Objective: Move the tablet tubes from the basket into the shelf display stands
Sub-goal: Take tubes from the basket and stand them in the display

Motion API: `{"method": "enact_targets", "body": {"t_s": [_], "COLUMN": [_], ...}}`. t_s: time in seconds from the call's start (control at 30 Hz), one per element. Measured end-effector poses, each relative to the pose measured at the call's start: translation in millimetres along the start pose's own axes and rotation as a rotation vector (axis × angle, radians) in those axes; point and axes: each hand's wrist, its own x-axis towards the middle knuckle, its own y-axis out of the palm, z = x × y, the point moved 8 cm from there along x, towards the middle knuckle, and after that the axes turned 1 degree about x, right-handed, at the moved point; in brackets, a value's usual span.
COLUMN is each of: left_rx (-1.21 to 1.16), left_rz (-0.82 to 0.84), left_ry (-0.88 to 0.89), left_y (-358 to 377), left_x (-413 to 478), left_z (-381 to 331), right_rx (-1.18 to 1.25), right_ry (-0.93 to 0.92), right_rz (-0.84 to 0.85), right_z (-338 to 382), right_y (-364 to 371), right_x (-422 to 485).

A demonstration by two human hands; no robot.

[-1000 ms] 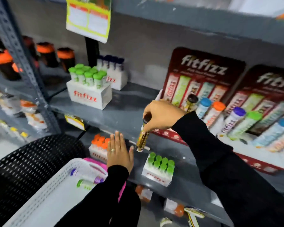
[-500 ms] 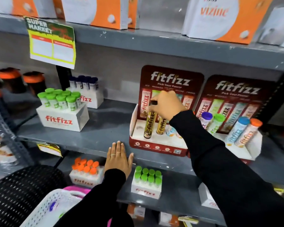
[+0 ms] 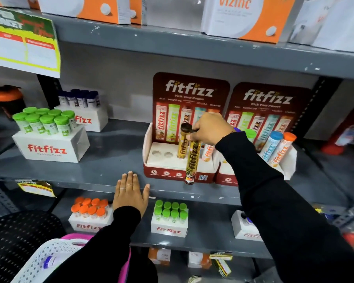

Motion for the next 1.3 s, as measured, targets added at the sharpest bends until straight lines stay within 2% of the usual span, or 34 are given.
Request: {"method": "enact_targets", "body": {"t_s": [0.23,0.37,0.47,0.93,1.3], "left_rx": [0.017,0.035,0.038,0.079,0.071], "left_rz": [-0.117,-0.101,-0.102,-0.114,-0.126], "left_ry": [0.022,0.008,-0.007,-0.052,-0.048], "left_y": [-3,-3,-4,-5,-4], "left_x": [3,3,2,0,-6], "left_z": [0,-1,-2,-3,2], "right_rx": [-0.083,-0.125,-0.140,-0.073,-0.127], "right_ry": [0.264,0.402,0.430,0.432,0.470], "right_rz": [-0.113,-0.281,-0.368,-0.325,-0.201], "right_z": [-78,-111,-127,-152,-164], "right_y": [-33,-58,-59,-48,-28], "right_x": [-35,-51,-56,-38,-26]}}
